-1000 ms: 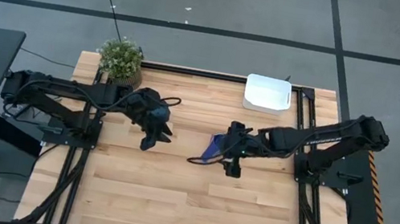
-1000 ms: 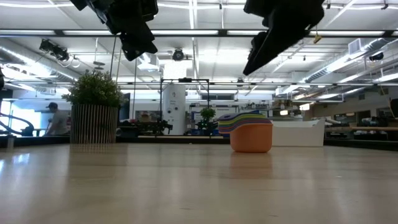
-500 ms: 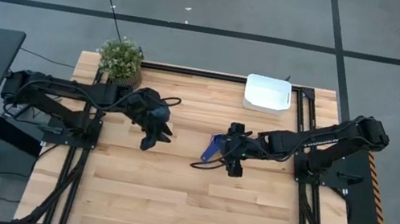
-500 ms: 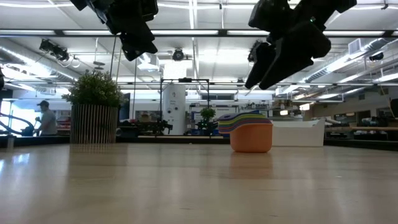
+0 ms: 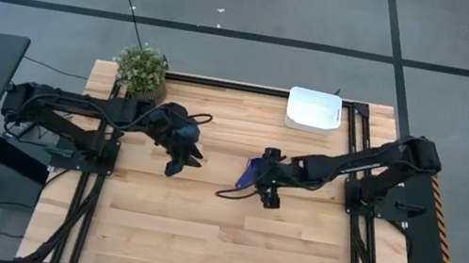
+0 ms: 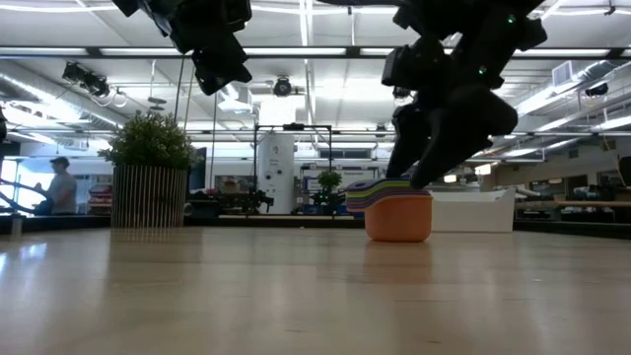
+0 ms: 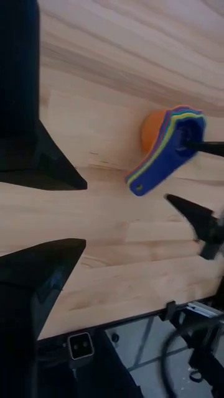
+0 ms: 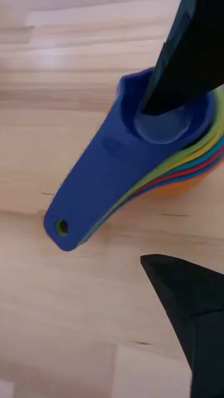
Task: Nest measuring cups in basket
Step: Put the nested measuring cups into the white bin
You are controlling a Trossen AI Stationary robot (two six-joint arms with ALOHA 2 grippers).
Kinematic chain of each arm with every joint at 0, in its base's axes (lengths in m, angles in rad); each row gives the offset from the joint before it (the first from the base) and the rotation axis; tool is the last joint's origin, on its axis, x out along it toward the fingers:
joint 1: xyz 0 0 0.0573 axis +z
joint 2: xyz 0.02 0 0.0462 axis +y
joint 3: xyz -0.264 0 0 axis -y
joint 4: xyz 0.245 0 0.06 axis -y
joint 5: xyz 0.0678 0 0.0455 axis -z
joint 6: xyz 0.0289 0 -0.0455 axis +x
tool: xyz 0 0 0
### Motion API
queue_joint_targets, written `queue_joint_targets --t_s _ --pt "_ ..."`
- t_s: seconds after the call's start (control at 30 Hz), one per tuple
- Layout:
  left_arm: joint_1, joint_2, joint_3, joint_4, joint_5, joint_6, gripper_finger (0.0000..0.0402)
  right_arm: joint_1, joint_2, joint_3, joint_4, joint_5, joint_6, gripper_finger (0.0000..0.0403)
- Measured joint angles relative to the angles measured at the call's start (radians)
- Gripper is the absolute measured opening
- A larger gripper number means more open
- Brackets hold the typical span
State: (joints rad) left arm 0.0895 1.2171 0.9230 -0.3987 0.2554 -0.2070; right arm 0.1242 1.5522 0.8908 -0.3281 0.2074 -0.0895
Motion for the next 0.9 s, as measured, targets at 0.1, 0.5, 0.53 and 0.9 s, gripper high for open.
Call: queue_joint_targets --t_s 0.1,0.5,0.53,0.9 --pt "0.0 0.0 0.0 0.011 0.0 0.0 0.0142 -0.004 0.029 0.008 0.015 0.0 -0.002 0.0391" --pt "0.0 0.0 0.0 0.053 0.0 0.0 0.0142 -0.048 0.096 0.011 0.055 -0.009 0.036 0.0391" --pt "0.0 0.0 0.0 0.052 0.0 0.0 0.0142 -0.05 0.094 0.011 0.056 -0.012 0.036 0.0391" --pt "0.0 0.0 0.0 0.059 0.0 0.0 0.0142 -0.062 0.09 0.01 0.057 -0.018 0.09 0.0372"
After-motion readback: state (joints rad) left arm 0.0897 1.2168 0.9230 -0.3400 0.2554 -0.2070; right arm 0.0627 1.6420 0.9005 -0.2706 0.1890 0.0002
